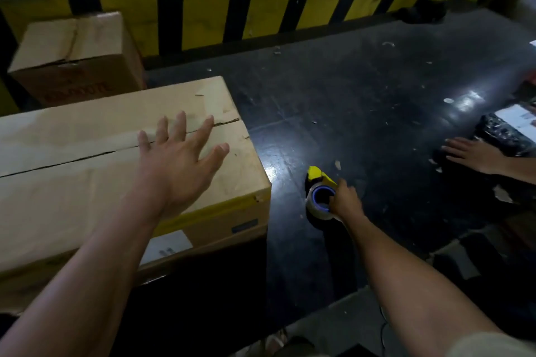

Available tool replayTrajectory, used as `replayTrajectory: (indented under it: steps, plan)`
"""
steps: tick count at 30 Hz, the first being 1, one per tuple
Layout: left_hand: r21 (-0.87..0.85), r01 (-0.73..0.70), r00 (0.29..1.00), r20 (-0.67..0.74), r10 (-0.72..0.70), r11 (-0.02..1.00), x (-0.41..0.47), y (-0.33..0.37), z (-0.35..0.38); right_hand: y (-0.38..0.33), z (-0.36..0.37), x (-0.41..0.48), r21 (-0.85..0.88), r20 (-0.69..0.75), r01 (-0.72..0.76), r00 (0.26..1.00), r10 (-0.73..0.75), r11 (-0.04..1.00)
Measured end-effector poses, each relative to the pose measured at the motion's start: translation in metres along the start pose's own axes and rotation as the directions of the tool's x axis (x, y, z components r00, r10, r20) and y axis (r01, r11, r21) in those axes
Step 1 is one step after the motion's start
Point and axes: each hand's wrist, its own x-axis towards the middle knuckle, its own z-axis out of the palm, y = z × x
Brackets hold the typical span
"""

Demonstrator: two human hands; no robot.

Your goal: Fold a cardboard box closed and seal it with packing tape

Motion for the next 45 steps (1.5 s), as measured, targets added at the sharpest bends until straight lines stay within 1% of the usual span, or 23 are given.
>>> replayTrajectory:
  steps: [3,5,7,12,15,17,19,21,23,25,27,29,32,34,37,39,41,45]
  plan:
    - [-0.005,0.004,1.000,0.004,-0.004,1.000,-0.001,0.001,-0.003,-0.002,0.005,-0.003,-0.008,0.027,-0.057,0.998,0.057,0.998]
    - [-0.005,0.013,1.000,0.011,-0.013,1.000,-0.001,0.001,-0.004,-0.006,0.004,-0.007,0.049,0.051,-0.079,0.996,0.077,0.996]
    - [-0.005,0.004,1.000,0.005,-0.004,1.000,-0.002,0.001,-0.004,-0.013,-0.004,-0.008,0.096,0.056,-0.060,0.997,0.054,0.994]
    - [-0.008,0.003,1.000,-0.017,-0.003,1.000,-0.004,0.003,-0.005,-0.038,-0.050,-0.009,0.206,0.009,0.075,0.997,-0.079,0.976]
    - [-0.026,0.010,0.999,-0.040,-0.011,1.000,-0.005,0.003,-0.003,-0.064,-0.089,-0.028,0.233,-0.085,0.187,0.981,-0.172,0.954]
    - [-0.072,0.010,0.998,-0.065,-0.014,0.997,-0.008,0.001,-0.004,-0.085,-0.118,-0.045,0.219,-0.181,0.280,0.953,-0.243,0.935]
    - [-0.116,-0.021,0.997,-0.069,0.013,0.993,-0.012,-0.006,-0.008,-0.108,-0.145,-0.062,0.205,-0.267,0.384,0.907,-0.326,0.900]
    - [-0.185,-0.057,0.997,-0.064,0.046,0.981,-0.017,-0.017,-0.015,-0.138,-0.168,-0.084,0.193,-0.315,0.490,0.851,-0.419,0.850]
    - [-0.275,-0.062,0.997,-0.052,0.050,0.960,-0.020,-0.034,-0.026,-0.172,-0.184,-0.108,0.189,-0.321,0.562,0.811,-0.490,0.805]
    - [-0.310,-0.034,0.999,-0.041,0.023,0.950,-0.026,-0.056,-0.035,-0.209,-0.190,-0.133,0.203,-0.290,0.623,0.775,-0.561,0.756]
    - [-0.276,0.011,0.998,-0.049,-0.026,0.961,-0.035,-0.085,-0.043,-0.245,-0.184,-0.155,0.217,-0.256,0.684,0.729,-0.635,0.697]
    - [-0.243,0.062,0.995,-0.055,-0.077,0.968,-0.051,-0.120,-0.049,-0.281,-0.170,-0.174,0.190,-0.240,0.740,0.672,-0.700,0.645]
    - [-0.176,0.176,0.981,-0.053,-0.188,0.968,-0.080,-0.177,-0.052,-0.334,-0.143,-0.198,0.140,-0.147,0.782,0.623,-0.768,0.608]
    - [-0.162,0.242,0.965,-0.068,-0.255,0.957,-0.097,-0.211,-0.049,-0.366,-0.124,-0.211,0.106,-0.077,0.804,0.594,-0.801,0.586]
    - [-0.247,0.292,0.947,-0.063,-0.316,0.924,-0.114,-0.248,-0.046,-0.404,-0.095,-0.224,0.031,-0.014,0.840,0.542,-0.840,0.542]
    - [-0.323,0.294,0.946,-0.035,-0.322,0.900,-0.118,-0.264,-0.045,-0.424,-0.079,-0.230,-0.026,0.031,0.858,0.513,-0.858,0.513]
    - [-0.356,0.286,0.947,-0.033,-0.318,0.890,-0.120,-0.272,-0.044,-0.439,-0.068,-0.234,-0.058,0.075,0.872,0.488,-0.869,0.485]
    - [-0.437,0.265,0.940,-0.083,-0.332,0.859,-0.121,-0.274,-0.048,-0.456,-0.051,-0.236,-0.086,0.149,0.901,0.433,-0.889,0.425]
